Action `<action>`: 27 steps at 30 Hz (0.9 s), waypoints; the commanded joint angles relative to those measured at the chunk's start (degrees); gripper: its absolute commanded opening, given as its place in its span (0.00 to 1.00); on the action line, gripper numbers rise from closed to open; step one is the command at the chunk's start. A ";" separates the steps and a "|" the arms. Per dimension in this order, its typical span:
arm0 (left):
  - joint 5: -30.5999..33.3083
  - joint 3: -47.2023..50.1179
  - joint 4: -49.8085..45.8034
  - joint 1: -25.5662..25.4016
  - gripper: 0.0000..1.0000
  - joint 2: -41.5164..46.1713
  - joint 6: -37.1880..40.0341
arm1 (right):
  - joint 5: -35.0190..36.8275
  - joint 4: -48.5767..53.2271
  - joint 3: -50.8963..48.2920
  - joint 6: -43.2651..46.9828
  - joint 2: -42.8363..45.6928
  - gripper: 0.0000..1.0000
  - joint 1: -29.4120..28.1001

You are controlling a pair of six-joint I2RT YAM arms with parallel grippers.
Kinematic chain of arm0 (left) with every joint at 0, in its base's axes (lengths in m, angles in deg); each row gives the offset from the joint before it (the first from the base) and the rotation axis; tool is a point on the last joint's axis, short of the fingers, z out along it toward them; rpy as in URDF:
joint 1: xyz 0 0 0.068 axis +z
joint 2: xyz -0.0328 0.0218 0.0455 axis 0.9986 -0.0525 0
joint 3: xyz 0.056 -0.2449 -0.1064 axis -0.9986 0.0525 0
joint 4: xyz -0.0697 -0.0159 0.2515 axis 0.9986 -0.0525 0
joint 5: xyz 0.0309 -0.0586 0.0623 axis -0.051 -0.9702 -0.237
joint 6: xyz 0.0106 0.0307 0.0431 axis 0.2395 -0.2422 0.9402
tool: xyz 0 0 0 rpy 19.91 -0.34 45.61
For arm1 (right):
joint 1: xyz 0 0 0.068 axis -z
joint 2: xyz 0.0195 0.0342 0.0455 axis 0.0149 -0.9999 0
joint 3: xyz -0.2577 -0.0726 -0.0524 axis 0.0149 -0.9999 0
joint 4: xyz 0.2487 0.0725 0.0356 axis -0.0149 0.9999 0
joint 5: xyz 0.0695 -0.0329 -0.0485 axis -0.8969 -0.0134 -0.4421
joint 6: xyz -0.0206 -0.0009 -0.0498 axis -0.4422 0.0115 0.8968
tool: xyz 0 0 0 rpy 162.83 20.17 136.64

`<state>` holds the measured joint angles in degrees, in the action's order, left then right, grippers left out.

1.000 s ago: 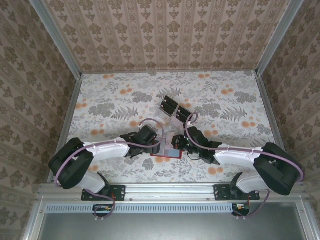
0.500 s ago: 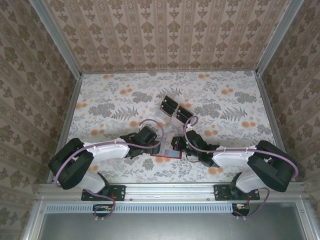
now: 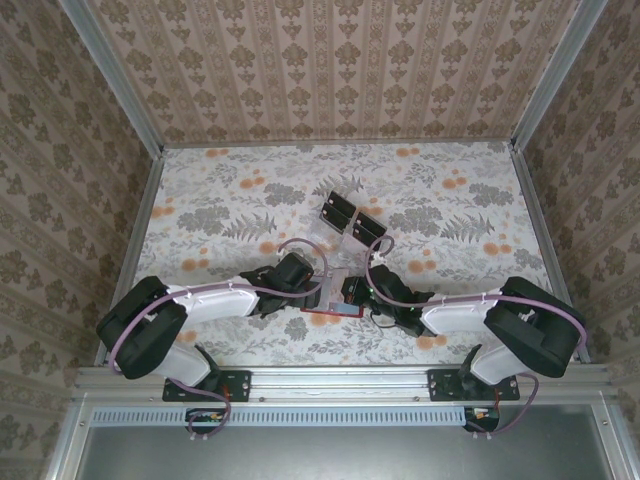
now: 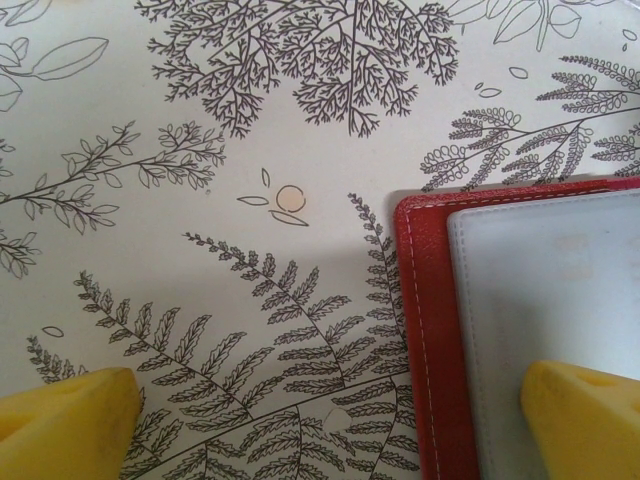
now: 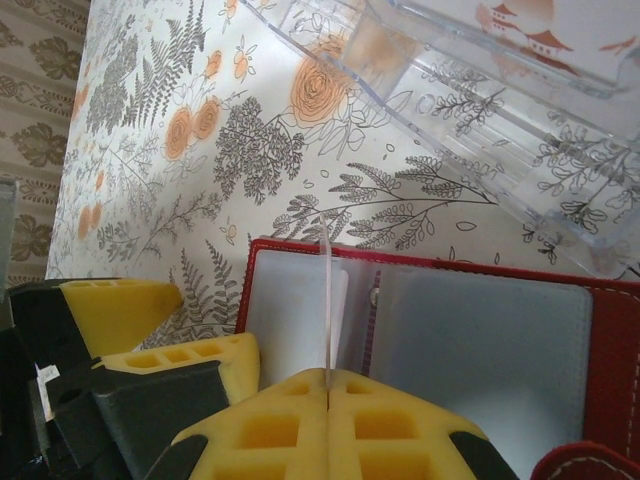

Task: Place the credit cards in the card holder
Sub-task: Insert the credit card into the card slot.

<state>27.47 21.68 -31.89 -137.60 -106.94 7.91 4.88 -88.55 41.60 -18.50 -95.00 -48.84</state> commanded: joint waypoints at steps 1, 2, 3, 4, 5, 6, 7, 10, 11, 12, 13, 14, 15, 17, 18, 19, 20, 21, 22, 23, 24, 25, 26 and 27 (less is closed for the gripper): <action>1.53 2.26 -4.41 -0.17 1.00 -0.51 -0.43 | 1.91 -1.77 -1.43 -1.64 -0.91 0.00 -0.59; 1.52 2.28 -4.41 -0.11 1.00 -0.52 -0.50 | 2.01 -1.95 -1.66 -1.77 -0.91 0.00 -0.69; 1.53 2.29 -4.34 -0.11 1.00 -0.56 -0.49 | 2.13 -2.00 -1.76 -1.97 -0.91 0.00 -0.67; 1.44 2.29 -4.28 -0.18 1.00 -0.55 -0.46 | 2.12 -2.07 -1.97 -2.15 -1.00 0.00 -0.81; 1.45 2.38 -4.32 -0.12 1.00 -0.52 -0.50 | 2.26 -2.24 -2.08 -2.30 -1.02 0.00 -0.96; 1.44 2.37 -4.32 -0.17 1.00 -0.55 -0.50 | 2.26 -2.34 -2.17 -2.56 -1.13 0.00 -1.05; 1.46 2.37 -4.24 -0.14 1.00 -0.57 -0.46 | 2.25 -2.43 -2.25 -2.71 -1.25 0.00 -1.16; 1.47 2.46 -4.09 -0.13 1.00 -0.56 -0.59 | 2.47 -2.77 -2.27 -3.17 -1.77 0.00 -1.66; 1.47 2.55 -4.12 -0.15 1.00 -0.58 -0.59 | 2.45 -3.02 -2.25 -3.35 -2.19 0.00 -1.88; 1.49 2.55 -4.06 -0.11 1.00 -0.63 -0.59 | 2.41 -3.28 -2.25 -3.55 -2.46 0.00 -2.02; 1.43 2.55 -4.05 -0.11 1.00 -0.65 -0.59 | 2.40 -3.69 -2.26 -3.78 -2.89 0.00 -2.23; 1.40 2.64 -4.05 -0.11 1.00 -0.66 -0.58 | 2.42 -3.98 -2.30 -3.95 -3.35 0.00 -2.51; 1.43 2.64 -3.97 -0.18 1.00 -0.62 -0.59 | 2.52 -4.31 -2.30 -4.21 -3.66 0.00 -2.65; 1.38 2.72 -3.96 -0.18 1.00 -0.62 -0.63 | 2.81 -4.96 -2.42 -4.73 -4.38 0.00 -3.24; 1.37 2.72 -3.97 -0.13 1.00 -0.60 -0.58 | 3.01 -5.19 -2.50 -4.91 -4.63 0.00 -3.38; 1.41 2.82 -3.91 -0.14 1.00 -0.64 -0.59 | 3.19 -5.48 -2.60 -5.19 -4.85 0.00 -3.71; 1.41 2.85 -3.97 -0.15 1.00 -0.59 -0.53 | 3.46 -5.66 -2.73 -5.36 -5.03 0.00 -3.82; 1.40 2.91 -3.97 -0.14 1.00 -0.63 -0.59 | 3.72 -5.82 -2.91 -5.63 -5.11 0.00 -3.96; 1.43 2.91 -3.95 -0.16 1.00 -0.53 -0.59 | 4.06 -5.97 -3.16 -6.13 -5.14 0.00 -4.16; 1.38 2.99 -3.97 -0.19 1.00 -0.57 -0.59 | 4.32 -6.26 -3.38 -6.38 -5.13 0.00 -4.36; 1.43 2.99 -3.97 -0.11 1.00 -0.54 -0.59 | 4.57 -6.43 -3.55 -6.72 -5.27 0.00 -4.45; 1.43 3.01 -3.96 -0.13 1.00 -0.57 -0.59 | 4.73 -6.57 -3.76 -6.97 -5.23 0.00 -4.60; 1.45 2.99 -3.97 -0.13 1.00 -0.58 -0.59 | 5.00 -6.48 -3.83 -7.21 -5.25 0.00 -4.78; 1.49 3.01 -4.01 -0.13 1.00 -0.47 -0.59 | 5.13 -6.40 -3.92 -7.24 -5.32 0.00 -4.80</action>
<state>27.95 22.42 -30.62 -137.58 -106.78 7.47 7.70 -95.32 38.87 -24.41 -98.98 -53.10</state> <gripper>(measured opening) 0.997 0.058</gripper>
